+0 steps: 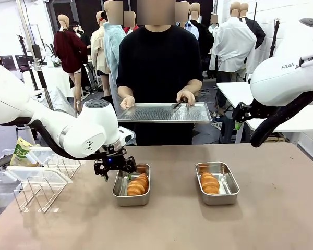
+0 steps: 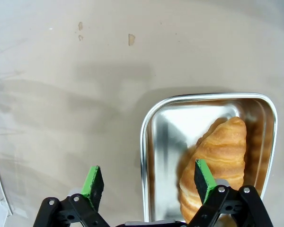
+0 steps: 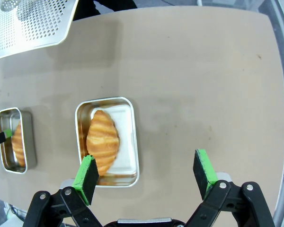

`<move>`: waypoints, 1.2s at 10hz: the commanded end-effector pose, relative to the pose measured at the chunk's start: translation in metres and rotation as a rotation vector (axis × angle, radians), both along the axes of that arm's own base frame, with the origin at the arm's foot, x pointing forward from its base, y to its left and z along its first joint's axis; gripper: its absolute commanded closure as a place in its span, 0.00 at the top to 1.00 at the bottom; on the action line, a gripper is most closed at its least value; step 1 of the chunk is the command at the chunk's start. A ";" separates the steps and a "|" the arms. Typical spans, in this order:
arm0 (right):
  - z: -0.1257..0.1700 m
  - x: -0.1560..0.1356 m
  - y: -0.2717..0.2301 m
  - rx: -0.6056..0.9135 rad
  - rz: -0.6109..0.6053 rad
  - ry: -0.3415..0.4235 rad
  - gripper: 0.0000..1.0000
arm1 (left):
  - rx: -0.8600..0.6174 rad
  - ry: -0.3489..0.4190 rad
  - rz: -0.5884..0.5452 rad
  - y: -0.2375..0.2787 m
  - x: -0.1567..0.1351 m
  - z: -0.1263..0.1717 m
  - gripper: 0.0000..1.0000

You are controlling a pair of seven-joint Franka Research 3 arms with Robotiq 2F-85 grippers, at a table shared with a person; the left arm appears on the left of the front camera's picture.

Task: Place the bread in airtight containers.
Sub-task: Once an object is inside an Airtight Container , place the container in the center of the table, then pick up one Airtight Container lid and hand it to the human.

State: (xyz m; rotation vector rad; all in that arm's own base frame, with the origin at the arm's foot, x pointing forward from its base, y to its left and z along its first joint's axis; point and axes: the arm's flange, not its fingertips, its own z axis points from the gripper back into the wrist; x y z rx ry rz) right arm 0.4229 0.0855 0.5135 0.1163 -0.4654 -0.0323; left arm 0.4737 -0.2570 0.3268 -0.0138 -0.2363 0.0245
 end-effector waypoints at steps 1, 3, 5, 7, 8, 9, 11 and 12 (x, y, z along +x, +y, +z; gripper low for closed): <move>-0.001 0.000 0.000 -0.002 0.000 0.002 1.00 | 0.001 -0.001 0.001 0.001 0.001 0.000 1.00; -0.001 0.000 0.000 -0.002 0.000 0.002 1.00 | 0.001 -0.001 0.001 0.001 0.001 0.000 1.00; -0.001 0.000 0.000 -0.002 0.000 0.002 1.00 | 0.001 -0.001 0.001 0.001 0.001 0.000 1.00; -0.001 0.000 0.000 -0.002 0.000 0.002 1.00 | 0.001 -0.001 0.001 0.001 0.001 0.000 1.00; -0.001 0.000 0.000 -0.002 0.000 0.002 1.00 | 0.001 -0.001 0.001 0.001 0.001 0.000 1.00; -0.001 0.000 0.000 -0.002 0.000 0.002 1.00 | 0.001 -0.001 0.001 0.001 0.001 0.000 1.00; -0.001 0.000 0.000 -0.002 0.000 0.002 1.00 | 0.001 0.001 0.000 0.001 0.000 0.000 1.00; -0.001 0.000 0.000 -0.002 0.000 0.002 1.00 | -0.003 0.016 0.001 0.006 0.000 0.010 1.00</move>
